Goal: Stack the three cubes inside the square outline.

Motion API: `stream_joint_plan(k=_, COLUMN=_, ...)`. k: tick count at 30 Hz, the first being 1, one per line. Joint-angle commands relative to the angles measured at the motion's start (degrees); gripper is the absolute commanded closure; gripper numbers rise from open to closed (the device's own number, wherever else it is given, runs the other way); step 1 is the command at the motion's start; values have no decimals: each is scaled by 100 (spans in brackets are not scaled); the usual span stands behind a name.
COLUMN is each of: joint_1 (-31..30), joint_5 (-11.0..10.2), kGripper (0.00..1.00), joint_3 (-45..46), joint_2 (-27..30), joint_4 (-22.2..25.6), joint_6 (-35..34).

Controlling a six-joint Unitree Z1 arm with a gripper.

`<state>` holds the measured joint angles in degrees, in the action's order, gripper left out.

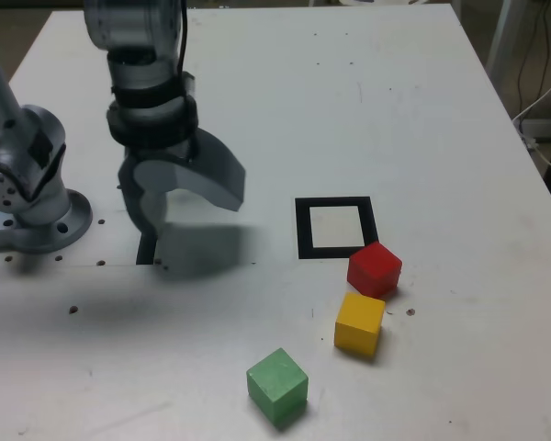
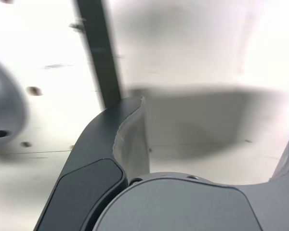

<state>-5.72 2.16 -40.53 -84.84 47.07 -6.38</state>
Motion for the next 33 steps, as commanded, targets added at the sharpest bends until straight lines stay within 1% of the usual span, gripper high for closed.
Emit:
stream_joint_plan(k=1, joint_1=-8, joint_5=-63, kGripper=0, joint_3=-33, joint_2=-14, joint_4=68, joint_6=-44)
stream_joint_plan(k=4, joint_1=-8, joint_5=-157, kGripper=0, joint_3=-37, joint_2=-22, joint_4=71, joint_6=-74)
stream_joint_plan(k=12, joint_1=-8, joint_5=-302, kGripper=0, joint_3=-74, joint_2=-34, joint_4=98, joint_6=-127)
stream_joint_plan(k=15, joint_1=-67, joint_5=-341, kGripper=0, joint_3=-316, joint_2=-72, joint_4=290, joint_6=-127)
stream_joint_plan(k=18, joint_1=-226, joint_5=-363, kGripper=1, joint_3=-772, joint_2=-189, joint_4=587, joint_6=-143)
stream_joint_plan(k=22, joint_1=-463, joint_5=-375, kGripper=1, joint_3=-1406, joint_2=-482, joint_4=814, joint_6=-252)
stream_joint_plan(k=27, joint_1=-645, joint_5=-351, kGripper=0, joint_3=-1913, joint_2=-850, joint_4=780, joint_6=-393)
stream_joint_plan(k=33, joint_1=-799, joint_5=-249, kGripper=0, joint_3=-2558, joint_2=-1315, joint_4=790, joint_6=-595)
